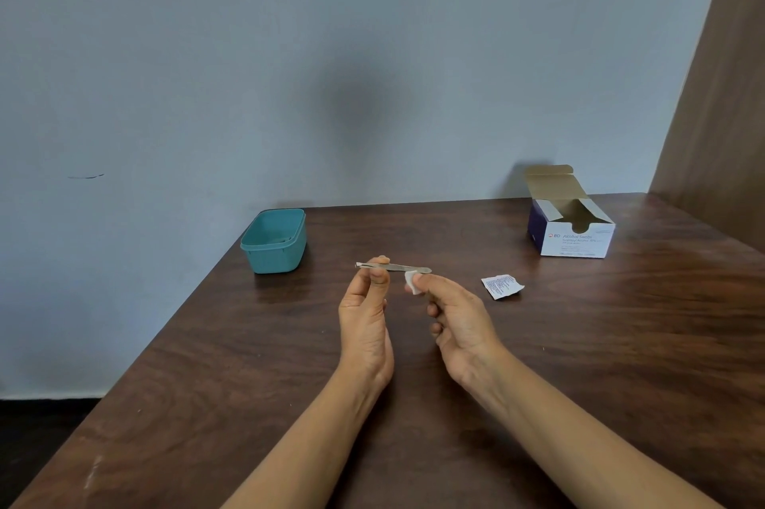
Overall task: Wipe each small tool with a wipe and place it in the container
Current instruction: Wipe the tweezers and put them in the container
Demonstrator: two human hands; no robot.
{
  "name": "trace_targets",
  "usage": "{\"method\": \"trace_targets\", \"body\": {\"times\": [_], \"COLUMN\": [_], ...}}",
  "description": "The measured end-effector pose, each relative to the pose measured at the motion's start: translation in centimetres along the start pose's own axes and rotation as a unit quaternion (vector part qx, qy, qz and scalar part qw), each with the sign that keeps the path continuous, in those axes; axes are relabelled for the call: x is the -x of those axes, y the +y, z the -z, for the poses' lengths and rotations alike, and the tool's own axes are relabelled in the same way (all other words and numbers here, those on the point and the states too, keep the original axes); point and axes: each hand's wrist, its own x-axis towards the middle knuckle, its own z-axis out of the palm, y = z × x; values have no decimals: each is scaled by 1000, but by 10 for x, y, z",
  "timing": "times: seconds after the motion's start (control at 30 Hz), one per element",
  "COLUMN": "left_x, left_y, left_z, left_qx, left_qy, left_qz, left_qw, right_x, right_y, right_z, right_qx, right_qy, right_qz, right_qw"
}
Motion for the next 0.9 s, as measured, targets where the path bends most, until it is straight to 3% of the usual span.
{"method": "trace_targets", "body": {"times": [0.33, 0.53, 0.9], "left_x": [6, -3, -17], "left_y": [-5, 5, 31], "left_z": [-3, 1, 14], "left_qx": [-25, 13, 18], "left_qy": [-33, 28, 115], "left_qz": [-15, 5, 1], "left_qw": [999, 1000, 993], "right_x": [-1, 1, -4], "right_y": [4, 3, 16], "right_z": [-4, 0, 6], "right_qx": [23, 79, 261], "right_qy": [-7, -50, -116], "right_qz": [5, 50, 100], "right_qw": [1000, 994, 953]}}
